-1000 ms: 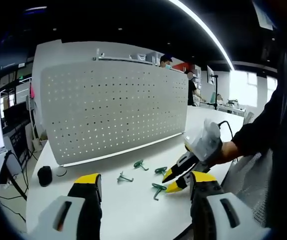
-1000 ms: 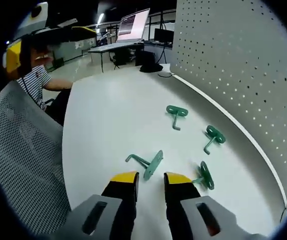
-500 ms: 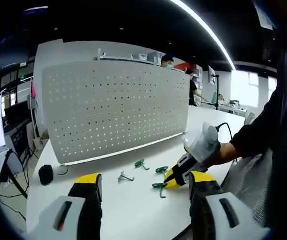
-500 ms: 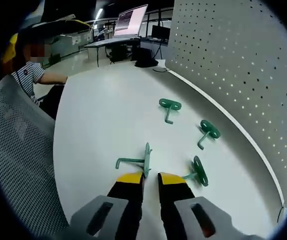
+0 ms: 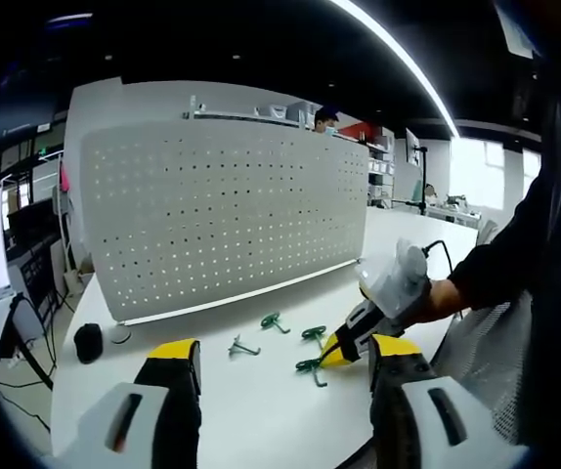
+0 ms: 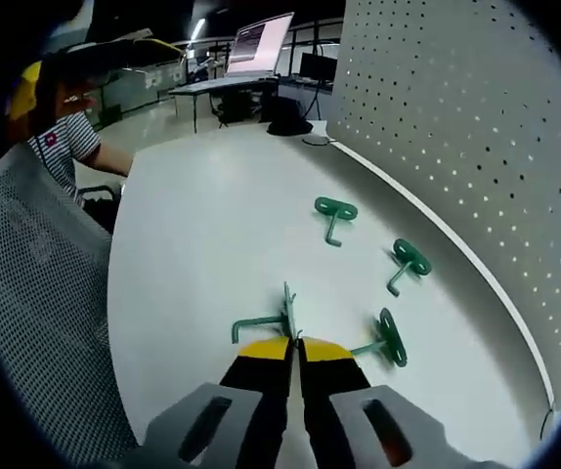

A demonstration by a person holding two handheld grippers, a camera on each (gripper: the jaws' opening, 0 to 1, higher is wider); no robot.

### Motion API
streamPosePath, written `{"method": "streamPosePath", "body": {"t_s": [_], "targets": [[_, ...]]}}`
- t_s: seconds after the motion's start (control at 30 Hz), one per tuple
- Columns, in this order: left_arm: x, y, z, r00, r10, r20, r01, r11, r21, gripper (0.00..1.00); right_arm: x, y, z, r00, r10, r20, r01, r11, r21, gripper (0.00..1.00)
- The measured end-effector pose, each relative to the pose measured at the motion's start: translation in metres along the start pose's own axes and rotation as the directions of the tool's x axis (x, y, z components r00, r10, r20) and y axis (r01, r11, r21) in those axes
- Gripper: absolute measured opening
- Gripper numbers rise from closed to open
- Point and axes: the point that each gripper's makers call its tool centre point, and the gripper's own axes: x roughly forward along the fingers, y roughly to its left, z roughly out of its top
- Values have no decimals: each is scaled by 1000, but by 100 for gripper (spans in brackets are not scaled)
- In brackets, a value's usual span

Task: Insert the hook assembly into the mounting plate slot until the hook locks in place.

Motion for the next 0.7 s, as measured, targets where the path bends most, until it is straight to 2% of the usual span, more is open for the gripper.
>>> {"method": "streamPosePath", "body": {"t_s": [0.7], "targets": [[4, -8, 1, 1000, -22, -9, 22, 1000, 9, 71, -15, -4, 10, 1000, -17, 14, 17, 1000, -24, 0]]}}
